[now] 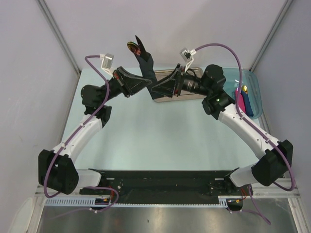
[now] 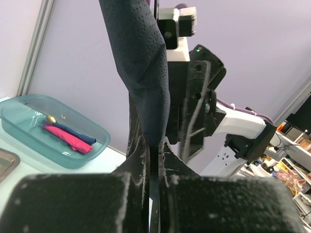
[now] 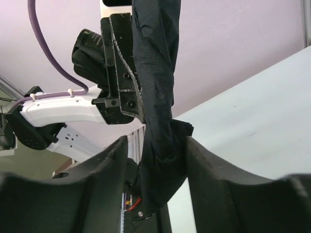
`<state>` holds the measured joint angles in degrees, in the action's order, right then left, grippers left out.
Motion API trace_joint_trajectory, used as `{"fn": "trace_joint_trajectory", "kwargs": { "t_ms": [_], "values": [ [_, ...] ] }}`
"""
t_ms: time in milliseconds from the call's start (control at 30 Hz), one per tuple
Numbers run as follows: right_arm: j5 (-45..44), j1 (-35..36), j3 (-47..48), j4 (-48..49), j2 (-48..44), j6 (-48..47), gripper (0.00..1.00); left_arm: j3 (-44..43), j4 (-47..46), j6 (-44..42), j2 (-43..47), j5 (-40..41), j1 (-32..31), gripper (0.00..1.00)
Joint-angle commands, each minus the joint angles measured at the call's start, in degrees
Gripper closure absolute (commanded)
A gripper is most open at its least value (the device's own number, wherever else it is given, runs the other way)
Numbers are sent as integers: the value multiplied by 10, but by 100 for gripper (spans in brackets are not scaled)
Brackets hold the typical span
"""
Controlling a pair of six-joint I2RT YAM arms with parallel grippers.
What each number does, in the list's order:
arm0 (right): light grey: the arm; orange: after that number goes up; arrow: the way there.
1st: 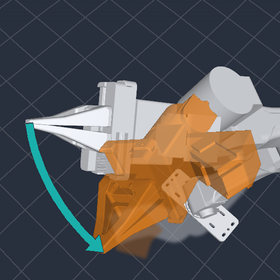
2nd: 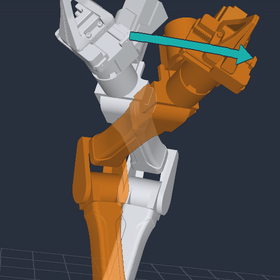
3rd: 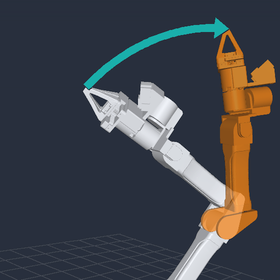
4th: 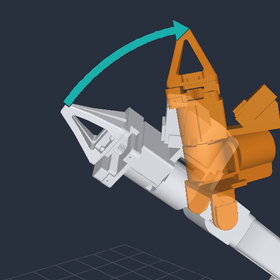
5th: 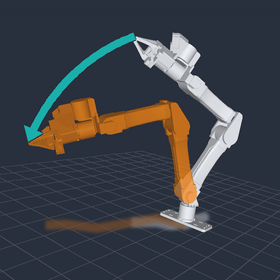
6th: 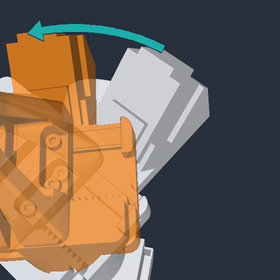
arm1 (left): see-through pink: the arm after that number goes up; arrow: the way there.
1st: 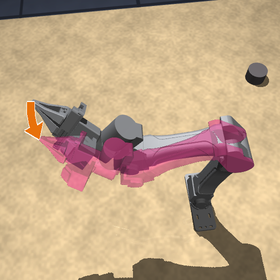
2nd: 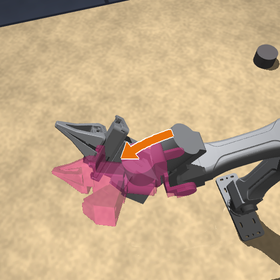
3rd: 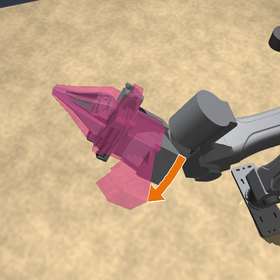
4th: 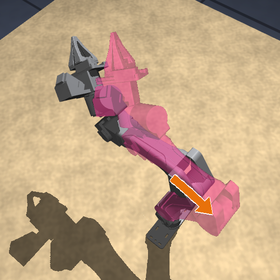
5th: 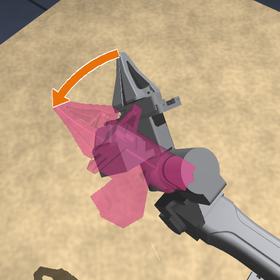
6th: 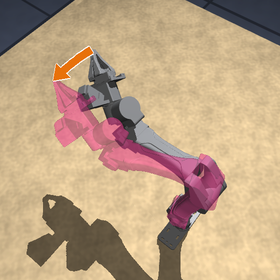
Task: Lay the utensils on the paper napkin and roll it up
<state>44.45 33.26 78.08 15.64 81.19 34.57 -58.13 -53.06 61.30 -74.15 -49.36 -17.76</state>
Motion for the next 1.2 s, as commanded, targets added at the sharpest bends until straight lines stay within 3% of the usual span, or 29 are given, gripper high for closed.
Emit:
{"fn": "trace_joint_trajectory", "kwargs": {
  "t_ms": [0, 133, 300, 367, 400, 467, 667, 900, 1033, 1067, 1167],
  "values": [
    [12, 8, 19, 39, 6, 8, 57, -21, -57, 13, 3, 31, -2, 100],
    [18, 16, 27, 31, 12, -14, 100, -22, -64, 17, 1, 36, -1, 100],
    [17, 17, 33, 15, 16, -19, 100, -23, -72, 22, -4, 36, 1, 100],
    [14, 16, 42, -6, 16, -27, 80, -23, -75, 22, -5, 35, 3, 100],
    [12, 15, 41, -12, 13, -32, 58, -23, -77, 22, -6, 36, 3, 100],
    [5, 13, 43, -39, 8, -42, 50, -23, -78, 24, -6, 35, 5, 100],
    [-12, -6, 34, -51, -11, -56, 43, -17, -74, 22, -3, 26, 5, 100],
    [3, -20, 59, -46, 0, -54, 54, -15, -69, 19, -5, 16, 5, 100],
    [6, -20, 58, -39, 1, -45, 55, -15, -69, 19, -6, 11, 5, 100],
    [6, -19, 60, -39, 1, -48, 57, -14, -68, 18, -6, 10, 5, 100],
    [20, -19, 64, -29, 5, -50, 100, -15, -65, 17, -6, 11, 4, 100]
  ]
}}
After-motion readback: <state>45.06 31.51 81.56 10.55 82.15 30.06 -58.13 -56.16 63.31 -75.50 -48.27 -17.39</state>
